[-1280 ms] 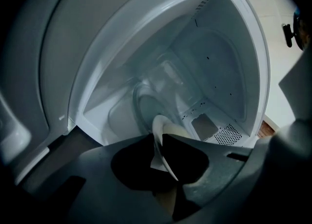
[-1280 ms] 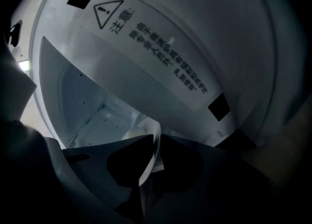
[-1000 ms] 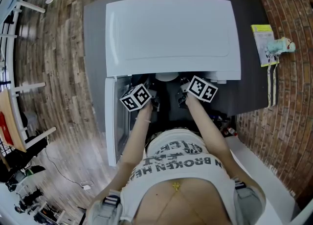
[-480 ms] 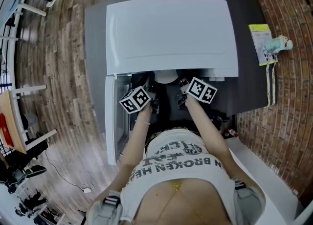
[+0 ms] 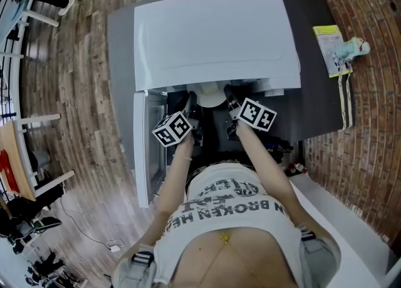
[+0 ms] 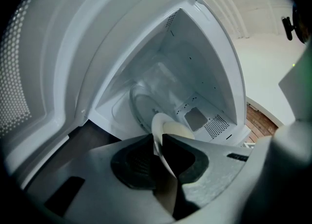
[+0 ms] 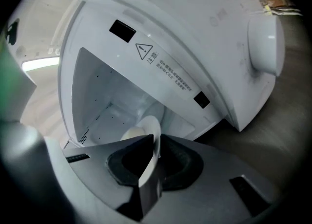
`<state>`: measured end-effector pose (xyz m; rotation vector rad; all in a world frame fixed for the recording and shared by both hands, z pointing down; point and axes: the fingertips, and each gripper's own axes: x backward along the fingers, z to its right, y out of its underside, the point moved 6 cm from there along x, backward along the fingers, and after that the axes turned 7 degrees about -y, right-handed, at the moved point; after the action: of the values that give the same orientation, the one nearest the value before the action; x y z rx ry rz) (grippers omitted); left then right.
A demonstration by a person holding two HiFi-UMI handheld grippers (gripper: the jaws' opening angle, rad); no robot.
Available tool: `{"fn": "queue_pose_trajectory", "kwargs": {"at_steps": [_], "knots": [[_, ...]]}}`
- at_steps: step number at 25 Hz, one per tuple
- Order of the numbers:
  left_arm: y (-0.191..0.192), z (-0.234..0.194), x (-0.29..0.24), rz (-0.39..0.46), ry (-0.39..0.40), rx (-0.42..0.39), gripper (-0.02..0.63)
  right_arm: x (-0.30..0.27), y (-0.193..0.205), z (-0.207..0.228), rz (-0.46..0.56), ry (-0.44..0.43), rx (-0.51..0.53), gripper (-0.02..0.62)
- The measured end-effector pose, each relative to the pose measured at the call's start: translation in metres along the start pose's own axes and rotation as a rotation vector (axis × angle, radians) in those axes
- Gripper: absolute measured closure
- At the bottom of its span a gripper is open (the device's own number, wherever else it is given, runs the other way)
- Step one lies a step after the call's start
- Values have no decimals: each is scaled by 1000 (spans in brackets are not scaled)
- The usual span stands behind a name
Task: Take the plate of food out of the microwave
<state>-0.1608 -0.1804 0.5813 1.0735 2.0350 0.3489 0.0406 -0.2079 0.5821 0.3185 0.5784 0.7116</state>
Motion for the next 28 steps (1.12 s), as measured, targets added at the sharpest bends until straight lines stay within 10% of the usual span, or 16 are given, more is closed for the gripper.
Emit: {"fn": "queue_pose_trajectory", "kwargs": {"at_steps": [28], "knots": [[16, -5, 46, -12, 20, -58, 546, 38, 39, -21, 61, 16, 10, 551]]}}
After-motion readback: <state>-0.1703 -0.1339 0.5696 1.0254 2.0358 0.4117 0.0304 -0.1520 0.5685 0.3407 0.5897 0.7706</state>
